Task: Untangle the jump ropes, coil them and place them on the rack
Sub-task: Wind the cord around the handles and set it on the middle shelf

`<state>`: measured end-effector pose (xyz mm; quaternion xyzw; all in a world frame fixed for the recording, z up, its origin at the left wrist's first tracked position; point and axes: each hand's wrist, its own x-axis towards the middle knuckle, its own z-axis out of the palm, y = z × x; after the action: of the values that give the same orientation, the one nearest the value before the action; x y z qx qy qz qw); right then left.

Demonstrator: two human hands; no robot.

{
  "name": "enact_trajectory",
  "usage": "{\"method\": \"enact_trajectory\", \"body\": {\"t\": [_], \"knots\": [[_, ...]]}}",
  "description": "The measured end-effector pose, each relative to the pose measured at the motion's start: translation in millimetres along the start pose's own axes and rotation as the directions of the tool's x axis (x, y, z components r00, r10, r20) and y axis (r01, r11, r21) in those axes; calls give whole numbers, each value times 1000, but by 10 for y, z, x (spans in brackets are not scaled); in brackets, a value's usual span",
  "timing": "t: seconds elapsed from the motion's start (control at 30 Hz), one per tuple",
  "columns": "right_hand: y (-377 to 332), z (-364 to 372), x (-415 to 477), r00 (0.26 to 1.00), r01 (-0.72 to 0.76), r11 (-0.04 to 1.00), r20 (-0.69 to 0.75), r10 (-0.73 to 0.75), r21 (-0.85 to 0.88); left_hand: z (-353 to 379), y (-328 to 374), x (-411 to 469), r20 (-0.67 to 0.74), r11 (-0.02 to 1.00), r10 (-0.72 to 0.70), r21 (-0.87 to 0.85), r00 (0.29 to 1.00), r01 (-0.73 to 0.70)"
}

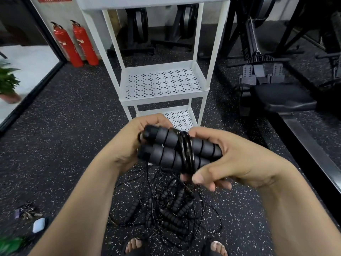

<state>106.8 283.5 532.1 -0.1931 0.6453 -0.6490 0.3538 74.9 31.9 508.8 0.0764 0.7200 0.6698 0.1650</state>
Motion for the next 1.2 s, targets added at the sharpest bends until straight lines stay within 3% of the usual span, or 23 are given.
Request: {"method": "enact_trajectory", "body": {"t": [0.1, 0.17, 0.27, 0.33, 0.47, 0.53, 0.67, 0.77, 0.9, 1.1, 1.2], "knots": [[43, -18, 46, 983, 124, 985, -149, -106, 118, 121, -17, 25, -161, 997, -11, 80, 987, 24], [72, -7, 93, 957, 195, 968, -248, -153, 156, 233, -50, 70, -176, 999, -7, 41, 984, 14], [70, 16, 167, 891, 287, 945, -407, -203, 157, 342, -100, 120, -109, 998, -14, 63, 994, 21], [83, -19, 207, 825, 315, 940, -526, -205, 127, 382, -114, 111, -69, 970, -4, 241, 998, 21], [233, -155, 257, 660, 239, 970, -727, -190, -37, 397, -119, 57, -14, 862, -1, 507, 1000, 8], [307, -191, 267, 636, 137, 982, -748, -188, -131, 386, -79, 33, -20, 811, 4, 585, 1000, 8], [368, -218, 270, 728, -55, 971, -675, -122, -235, 298, 23, -31, -35, 798, 50, 602, 998, -19], [333, -190, 249, 837, -155, 959, -547, -1, -239, 206, 41, -49, -77, 819, 109, 571, 991, -46], [279, -120, 197, 925, -258, 937, -341, 168, -236, 132, 55, -68, -88, 866, 146, 493, 985, -84], [142, -63, 51, 968, -250, 949, -22, 250, -191, -33, 82, -84, -80, 911, 173, 392, 982, -128], [93, -46, 2, 987, -135, 989, 81, 139, -57, -71, 47, -64, -57, 984, 128, 131, 990, -119]]}}
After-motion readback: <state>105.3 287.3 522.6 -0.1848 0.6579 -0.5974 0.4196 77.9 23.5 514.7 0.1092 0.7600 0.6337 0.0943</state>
